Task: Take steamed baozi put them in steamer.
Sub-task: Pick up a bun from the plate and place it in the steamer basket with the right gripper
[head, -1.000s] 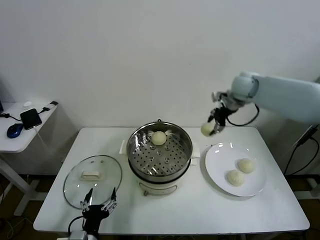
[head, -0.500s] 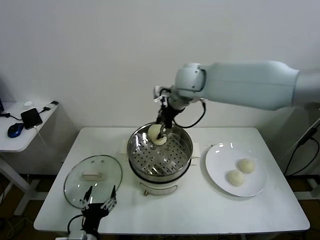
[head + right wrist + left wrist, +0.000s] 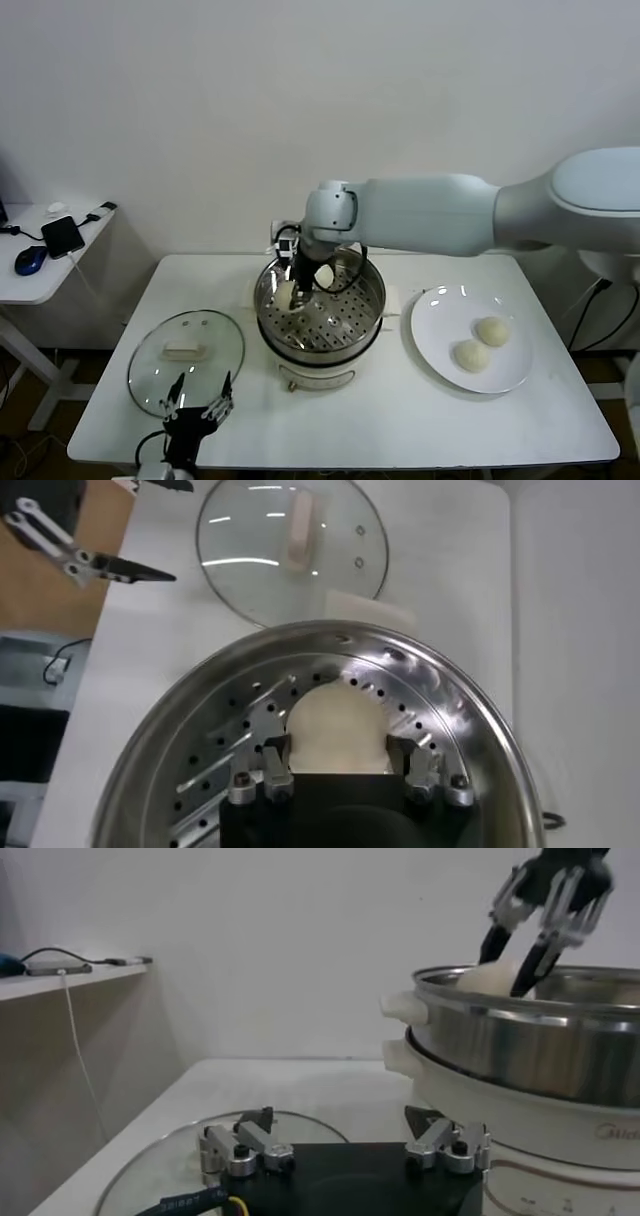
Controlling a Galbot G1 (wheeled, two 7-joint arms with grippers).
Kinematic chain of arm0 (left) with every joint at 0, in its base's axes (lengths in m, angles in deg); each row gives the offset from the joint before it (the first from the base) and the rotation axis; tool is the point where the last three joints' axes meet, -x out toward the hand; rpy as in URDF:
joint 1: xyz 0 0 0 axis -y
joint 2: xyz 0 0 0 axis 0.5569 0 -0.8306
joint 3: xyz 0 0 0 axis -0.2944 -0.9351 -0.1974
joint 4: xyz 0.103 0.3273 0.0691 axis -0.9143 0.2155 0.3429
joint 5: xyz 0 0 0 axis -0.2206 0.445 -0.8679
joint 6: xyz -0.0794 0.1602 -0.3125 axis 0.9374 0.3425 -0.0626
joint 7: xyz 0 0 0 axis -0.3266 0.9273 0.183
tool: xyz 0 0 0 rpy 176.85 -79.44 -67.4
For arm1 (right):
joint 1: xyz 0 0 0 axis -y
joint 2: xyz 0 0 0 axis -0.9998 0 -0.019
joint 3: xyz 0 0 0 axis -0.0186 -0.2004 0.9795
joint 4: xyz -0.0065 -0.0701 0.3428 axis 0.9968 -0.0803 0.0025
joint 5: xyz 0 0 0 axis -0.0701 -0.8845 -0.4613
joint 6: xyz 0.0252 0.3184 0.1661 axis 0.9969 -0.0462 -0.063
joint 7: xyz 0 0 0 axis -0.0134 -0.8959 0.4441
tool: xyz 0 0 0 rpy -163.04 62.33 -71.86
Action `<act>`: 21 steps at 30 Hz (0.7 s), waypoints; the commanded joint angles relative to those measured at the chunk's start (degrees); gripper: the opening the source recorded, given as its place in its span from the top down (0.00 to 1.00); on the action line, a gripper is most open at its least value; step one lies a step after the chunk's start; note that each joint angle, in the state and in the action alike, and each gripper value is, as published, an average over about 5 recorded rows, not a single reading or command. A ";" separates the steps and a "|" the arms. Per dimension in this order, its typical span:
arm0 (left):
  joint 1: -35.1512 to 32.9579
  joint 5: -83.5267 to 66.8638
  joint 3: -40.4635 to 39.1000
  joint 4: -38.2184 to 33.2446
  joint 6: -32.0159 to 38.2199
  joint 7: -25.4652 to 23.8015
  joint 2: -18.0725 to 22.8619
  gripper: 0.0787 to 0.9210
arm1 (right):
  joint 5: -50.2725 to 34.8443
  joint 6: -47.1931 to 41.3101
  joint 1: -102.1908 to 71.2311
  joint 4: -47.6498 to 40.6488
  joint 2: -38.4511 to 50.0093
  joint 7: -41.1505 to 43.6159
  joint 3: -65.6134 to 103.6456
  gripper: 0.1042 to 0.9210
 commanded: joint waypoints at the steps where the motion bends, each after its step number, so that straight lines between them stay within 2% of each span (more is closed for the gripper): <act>1: 0.14 -0.12 0.00 0.16 0.06 0.04 0.11 0.12 | 2.07 -0.74 -6.25 -5.86 -2.23 -1.97 1.51 0.34; 5: 0.23 -0.20 0.02 0.12 -0.02 0.05 0.12 0.12 | 1.96 -0.38 -6.17 -5.64 -2.14 -1.42 2.04 0.31; 9: 0.17 -0.24 0.10 -0.03 -0.05 0.06 0.09 0.12 | 2.08 1.50 -3.47 -3.92 -0.48 1.49 2.51 0.20; 12: 0.07 -0.26 0.11 -0.21 -0.08 0.05 0.06 0.12 | 2.98 5.46 2.09 -1.88 2.38 6.76 0.71 0.14; 17: -0.03 -0.21 -0.15 -0.60 -0.21 0.01 0.07 0.12 | 4.83 16.95 15.12 1.72 11.06 20.08 -7.83 0.12; 21: -0.03 -0.18 -0.37 -0.74 -0.25 -0.02 0.06 0.12 | 6.61 22.39 23.71 5.84 21.42 26.64 -14.52 0.12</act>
